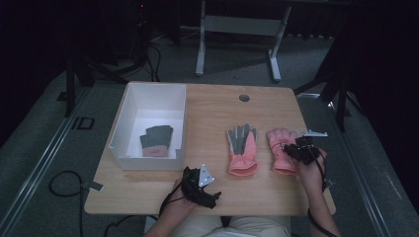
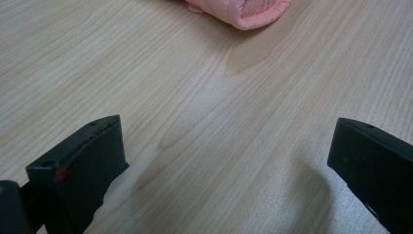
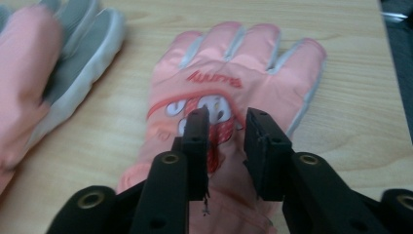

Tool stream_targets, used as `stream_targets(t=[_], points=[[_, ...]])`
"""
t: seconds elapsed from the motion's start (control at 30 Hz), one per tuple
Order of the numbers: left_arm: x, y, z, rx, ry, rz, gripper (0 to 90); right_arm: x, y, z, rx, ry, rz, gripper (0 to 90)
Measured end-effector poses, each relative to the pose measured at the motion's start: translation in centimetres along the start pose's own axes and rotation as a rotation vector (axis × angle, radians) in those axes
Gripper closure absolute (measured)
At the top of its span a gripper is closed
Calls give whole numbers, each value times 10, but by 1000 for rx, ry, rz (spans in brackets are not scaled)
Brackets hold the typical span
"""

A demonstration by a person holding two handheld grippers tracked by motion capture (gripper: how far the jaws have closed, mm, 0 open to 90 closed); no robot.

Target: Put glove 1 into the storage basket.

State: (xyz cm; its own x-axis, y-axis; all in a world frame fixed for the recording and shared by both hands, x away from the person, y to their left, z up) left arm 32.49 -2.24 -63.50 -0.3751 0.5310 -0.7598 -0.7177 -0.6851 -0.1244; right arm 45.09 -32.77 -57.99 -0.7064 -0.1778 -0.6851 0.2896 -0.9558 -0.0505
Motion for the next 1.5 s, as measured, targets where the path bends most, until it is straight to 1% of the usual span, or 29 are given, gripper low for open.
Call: stream_targets(t=[0.03,0.07,0.1,0.13,0.17,0.23,0.27,0.3,0.4,0.57,0.6,0.67,0.7,0.83,0.87,0.97,1.0,1.1,1.2,1.27,1.37,1.4,1.5], points=[[0,0,0,0,0,-1,1,0,1,0,-9,-11,18,679],[0,0,0,0,-1,-1,1,1,1,-1,-20,-28,49,665],[0,0,0,0,-2,0,1,2,2,-2,-14,-41,79,649],[0,0,0,0,-3,-1,1,2,3,-3,-11,-47,95,646],[0,1,0,-1,-2,-2,1,3,4,-4,-17,-54,101,651],[0,1,0,-2,-4,-3,1,6,6,-8,-21,-72,104,708],[0,1,0,-1,-3,-2,1,8,5,-11,-31,-81,108,729],[0,1,0,-1,-4,-1,1,9,4,-14,-37,-82,106,759],[0,0,0,-2,-1,-1,1,8,4,-14,-37,-66,73,833],[0,1,0,1,0,2,1,5,4,-10,-35,-30,27,868],[0,0,0,0,2,3,1,3,4,-7,-30,-25,16,874],[0,0,0,2,4,3,1,-3,4,1,-12,-10,19,880],[0,0,0,2,3,3,1,-6,4,5,-3,-1,12,881],[0,0,0,4,3,2,1,-23,-2,24,10,42,14,884],[0,0,0,3,2,3,1,-27,-4,30,9,56,12,886],[0,0,1,4,4,6,1,-39,-15,43,20,81,42,886],[0,0,1,4,4,7,1,-43,-18,47,17,91,48,886],[0,0,1,5,4,6,1,-56,-30,58,12,123,44,886],[-1,0,0,4,6,6,1,-68,-45,70,4,159,47,886],[-1,0,0,5,6,7,1,-75,-56,77,1,182,64,886],[-1,0,0,5,4,4,1,-83,-75,82,-19,197,81,886],[-1,0,1,5,5,2,1,-85,-83,83,-31,199,84,886],[-1,1,1,6,5,3,1,-89,-98,81,-46,201,89,886]])
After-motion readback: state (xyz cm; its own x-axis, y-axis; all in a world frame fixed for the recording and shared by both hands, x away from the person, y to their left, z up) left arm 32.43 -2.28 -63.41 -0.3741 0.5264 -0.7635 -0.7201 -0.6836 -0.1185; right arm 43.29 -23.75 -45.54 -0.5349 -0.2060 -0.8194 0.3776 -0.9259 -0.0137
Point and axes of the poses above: each handheld gripper's, and its own axes: z roughly backward along the jaws, x roughly out of its underside, y roughly to its right, the point moved 9 cm from there along -z, roughly forward along the jaws, and after that the axes turned 5 degrees about -x, right-handed, at the moved point
